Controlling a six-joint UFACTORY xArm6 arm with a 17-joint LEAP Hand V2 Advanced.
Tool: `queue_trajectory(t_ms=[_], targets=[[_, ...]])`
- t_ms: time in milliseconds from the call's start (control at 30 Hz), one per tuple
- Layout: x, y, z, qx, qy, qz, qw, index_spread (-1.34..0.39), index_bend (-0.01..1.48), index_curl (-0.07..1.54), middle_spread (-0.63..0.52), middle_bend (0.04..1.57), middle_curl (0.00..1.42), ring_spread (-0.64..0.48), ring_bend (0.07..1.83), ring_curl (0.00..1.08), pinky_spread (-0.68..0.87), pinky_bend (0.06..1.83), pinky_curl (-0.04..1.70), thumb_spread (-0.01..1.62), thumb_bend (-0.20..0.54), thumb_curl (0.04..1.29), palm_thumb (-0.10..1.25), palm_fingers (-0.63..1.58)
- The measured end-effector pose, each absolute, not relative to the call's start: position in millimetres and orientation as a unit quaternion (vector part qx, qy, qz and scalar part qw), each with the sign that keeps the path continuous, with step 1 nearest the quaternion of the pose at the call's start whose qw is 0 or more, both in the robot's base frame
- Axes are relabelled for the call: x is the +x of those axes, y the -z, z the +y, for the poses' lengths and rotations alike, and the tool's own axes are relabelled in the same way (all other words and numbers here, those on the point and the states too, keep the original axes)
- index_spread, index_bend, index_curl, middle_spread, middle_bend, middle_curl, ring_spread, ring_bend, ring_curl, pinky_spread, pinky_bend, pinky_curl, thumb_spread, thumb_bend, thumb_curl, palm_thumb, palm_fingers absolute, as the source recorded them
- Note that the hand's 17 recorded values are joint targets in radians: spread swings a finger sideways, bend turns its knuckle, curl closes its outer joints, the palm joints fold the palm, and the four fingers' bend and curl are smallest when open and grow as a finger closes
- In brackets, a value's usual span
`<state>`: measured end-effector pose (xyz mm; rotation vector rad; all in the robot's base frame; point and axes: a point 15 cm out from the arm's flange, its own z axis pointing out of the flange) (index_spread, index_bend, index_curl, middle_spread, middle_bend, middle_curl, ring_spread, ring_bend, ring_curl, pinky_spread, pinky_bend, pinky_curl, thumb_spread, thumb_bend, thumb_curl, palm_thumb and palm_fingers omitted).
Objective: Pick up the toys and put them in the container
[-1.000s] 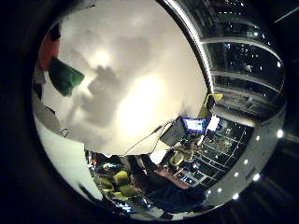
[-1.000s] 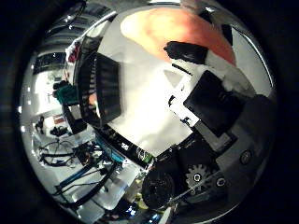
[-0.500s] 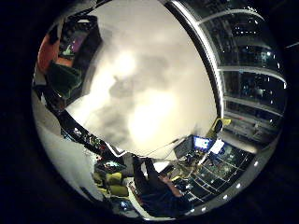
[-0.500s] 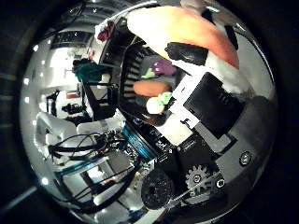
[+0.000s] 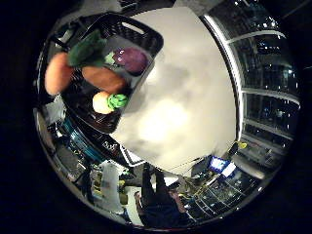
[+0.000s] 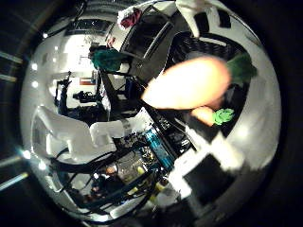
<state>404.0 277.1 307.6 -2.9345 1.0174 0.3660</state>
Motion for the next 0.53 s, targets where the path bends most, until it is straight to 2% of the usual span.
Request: queue_trajectory(t_ms=[33,167,533], targets=[[403,-307,277,-0.939,-0.118,0.324,0.007,-0.56,0.18,0.46,-0.06,0.16,0.43,0.13,0.35,0.30,0.36,0.78,0.30,1.05,-0.012,0.42,1.14,-0.02],[403,-307,278,-0.939,-0.118,0.324,0.007,-0.55,0.18,0.41,-0.04,0.17,0.38,0.16,0.34,0.29,0.42,0.76,0.28,1.03,-0.013,0.44,1.14,-0.01],[404,-311,251,-0.929,-0.130,0.346,-0.005,-0.54,0.19,0.35,-0.04,0.19,0.32,0.16,0.28,0.27,0.45,0.66,0.23,1.01,-0.016,0.48,1.12,0.08]])
